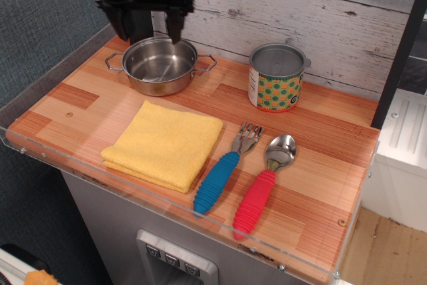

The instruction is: Move the towel to the left of the blue fork

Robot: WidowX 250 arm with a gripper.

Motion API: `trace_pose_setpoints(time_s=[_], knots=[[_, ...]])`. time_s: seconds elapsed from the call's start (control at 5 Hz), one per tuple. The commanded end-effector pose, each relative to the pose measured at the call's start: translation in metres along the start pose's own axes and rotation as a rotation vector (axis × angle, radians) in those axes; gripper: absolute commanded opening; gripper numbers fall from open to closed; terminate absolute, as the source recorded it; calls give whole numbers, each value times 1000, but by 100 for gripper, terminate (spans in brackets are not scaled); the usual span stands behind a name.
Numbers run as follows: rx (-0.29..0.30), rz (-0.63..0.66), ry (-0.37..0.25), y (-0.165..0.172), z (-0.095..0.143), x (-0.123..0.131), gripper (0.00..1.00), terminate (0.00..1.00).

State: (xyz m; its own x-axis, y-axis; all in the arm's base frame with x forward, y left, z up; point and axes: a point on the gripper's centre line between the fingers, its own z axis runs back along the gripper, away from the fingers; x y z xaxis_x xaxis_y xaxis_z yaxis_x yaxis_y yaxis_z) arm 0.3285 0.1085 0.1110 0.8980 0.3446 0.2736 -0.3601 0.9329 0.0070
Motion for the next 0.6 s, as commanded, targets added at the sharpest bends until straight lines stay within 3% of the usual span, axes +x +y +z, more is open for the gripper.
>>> trace_pose_setpoints(time_s=[0.0, 0.2, 0.4], knots=[[54, 90, -39, 44, 16, -7, 100, 0], [68, 129, -33, 62, 18, -13, 100, 0], [75, 151, -21, 76, 18, -24, 100, 100]])
